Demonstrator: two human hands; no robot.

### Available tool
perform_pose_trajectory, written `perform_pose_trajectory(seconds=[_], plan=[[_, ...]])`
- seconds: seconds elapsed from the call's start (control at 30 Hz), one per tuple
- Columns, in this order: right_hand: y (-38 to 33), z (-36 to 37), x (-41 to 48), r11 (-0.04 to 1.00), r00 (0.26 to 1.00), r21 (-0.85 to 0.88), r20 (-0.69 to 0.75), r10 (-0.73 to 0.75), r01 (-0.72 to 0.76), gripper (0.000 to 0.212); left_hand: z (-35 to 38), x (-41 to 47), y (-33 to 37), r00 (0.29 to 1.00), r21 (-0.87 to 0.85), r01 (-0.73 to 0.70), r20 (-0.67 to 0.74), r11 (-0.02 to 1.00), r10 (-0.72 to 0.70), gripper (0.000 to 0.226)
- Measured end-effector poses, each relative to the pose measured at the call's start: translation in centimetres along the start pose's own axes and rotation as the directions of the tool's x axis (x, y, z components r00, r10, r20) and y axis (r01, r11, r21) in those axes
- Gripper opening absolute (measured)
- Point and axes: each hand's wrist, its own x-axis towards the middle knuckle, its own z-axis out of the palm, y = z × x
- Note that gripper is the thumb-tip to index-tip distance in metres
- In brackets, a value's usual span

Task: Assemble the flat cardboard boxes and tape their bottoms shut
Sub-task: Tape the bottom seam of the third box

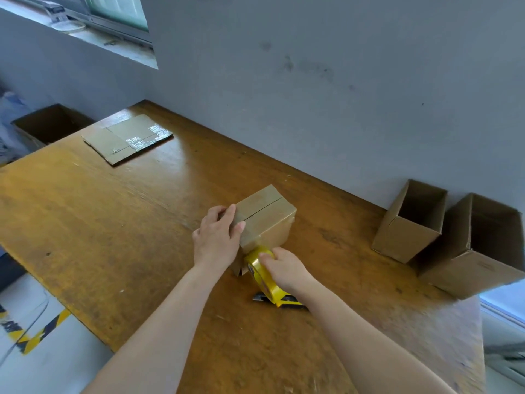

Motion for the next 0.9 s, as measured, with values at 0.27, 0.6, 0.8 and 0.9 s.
perform_pose_trajectory(seconds=[0.27, 0.6, 0.8, 0.9], plan=[[0.3, 1.7, 2.1, 0.982, 0.982, 0.064, -0.063, 0.180, -0.176, 0.052, -0.4, 0.1, -0.2, 0.999, -0.071, -0.023, 0.034, 0.997, 0.026, 0.054], [-0.3, 1.6, 1.9, 0.945, 0.971, 0.228, 0.084, 0.223, -0.236, 0.047, -0.6, 0.4, 0.0, 0.981, 0.262, -0.149, 0.164, 0.954, 0.108, 0.108], [0.0, 0.6, 0.5, 0.892, 0.961, 0.400, 0.253, 0.115, -0.212, 0.017, -0.3, 1.2, 0.5, 0.977, 0.344, -0.188, 0.158, 0.920, 0.141, 0.106], [0.0, 0.9, 0.1, 0.875, 0.960, 0.439, 0.265, 0.089, -0.202, 0.012, -0.2, 1.5, 0.3, 0.971, 0.256, -0.209, 0.167, 0.944, 0.170, 0.104]])
